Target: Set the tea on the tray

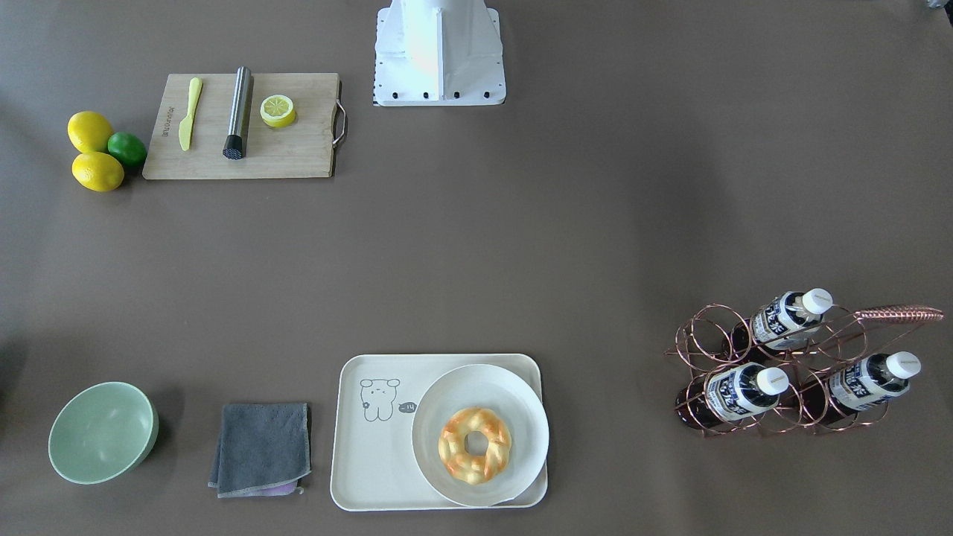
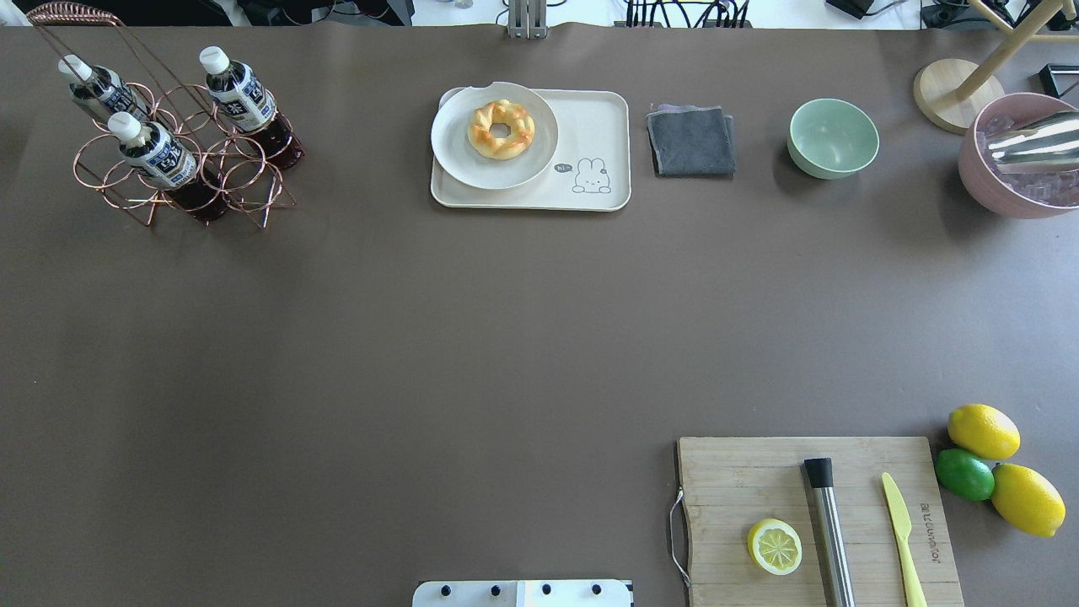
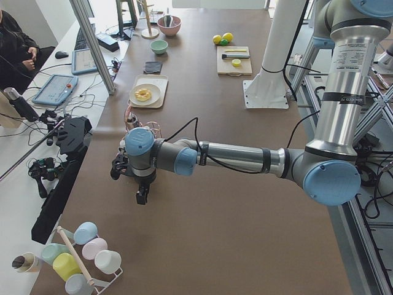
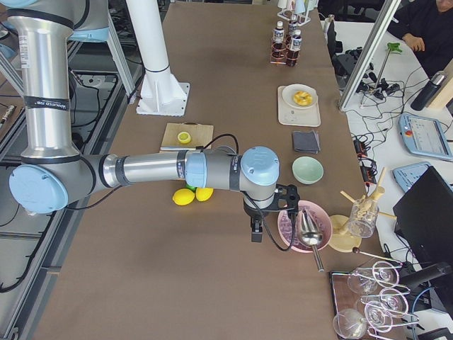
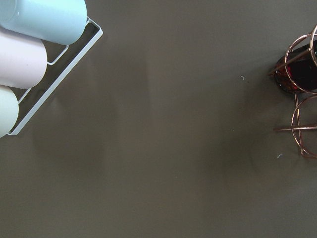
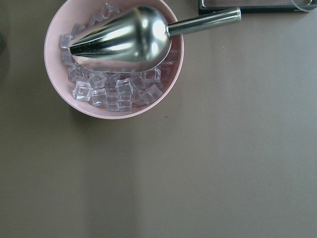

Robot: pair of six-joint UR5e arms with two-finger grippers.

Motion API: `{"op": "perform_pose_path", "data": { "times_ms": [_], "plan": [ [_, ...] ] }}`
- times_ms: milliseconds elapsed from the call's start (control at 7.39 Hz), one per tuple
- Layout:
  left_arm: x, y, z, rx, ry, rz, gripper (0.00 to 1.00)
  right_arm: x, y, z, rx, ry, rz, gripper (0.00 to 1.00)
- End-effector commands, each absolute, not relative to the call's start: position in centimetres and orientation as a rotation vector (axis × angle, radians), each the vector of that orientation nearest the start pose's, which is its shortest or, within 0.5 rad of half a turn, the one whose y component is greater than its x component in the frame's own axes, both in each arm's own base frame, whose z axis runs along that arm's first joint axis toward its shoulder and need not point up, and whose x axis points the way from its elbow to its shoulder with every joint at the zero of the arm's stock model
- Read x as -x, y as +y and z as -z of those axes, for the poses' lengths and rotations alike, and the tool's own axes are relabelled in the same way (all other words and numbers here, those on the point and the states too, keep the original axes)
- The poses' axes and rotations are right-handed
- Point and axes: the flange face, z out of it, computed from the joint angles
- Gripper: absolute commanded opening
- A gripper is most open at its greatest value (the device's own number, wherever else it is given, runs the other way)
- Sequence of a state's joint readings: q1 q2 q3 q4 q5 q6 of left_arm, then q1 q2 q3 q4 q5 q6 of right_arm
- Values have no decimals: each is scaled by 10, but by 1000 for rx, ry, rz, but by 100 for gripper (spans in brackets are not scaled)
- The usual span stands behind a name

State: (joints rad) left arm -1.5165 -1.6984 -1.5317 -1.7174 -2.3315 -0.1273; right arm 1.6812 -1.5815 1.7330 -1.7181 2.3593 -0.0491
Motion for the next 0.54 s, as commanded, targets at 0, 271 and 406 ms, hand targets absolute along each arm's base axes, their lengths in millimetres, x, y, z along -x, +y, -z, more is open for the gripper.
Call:
{"op": "perform_pose_path", "data": {
  "times_ms": [0,271,406],
  "plan": [
    [16,-561,-547,-193,789,10,98,-115,-473,-597,-69,-787,-56,100],
    [-48,-550,-469,-241,841,-44,98,-115,-469,-596,-70,-785,-55,100],
    [-67,-555,-437,-264,864,-44,98,-115,-468,-597,-68,-786,-57,100]
  ]
}}
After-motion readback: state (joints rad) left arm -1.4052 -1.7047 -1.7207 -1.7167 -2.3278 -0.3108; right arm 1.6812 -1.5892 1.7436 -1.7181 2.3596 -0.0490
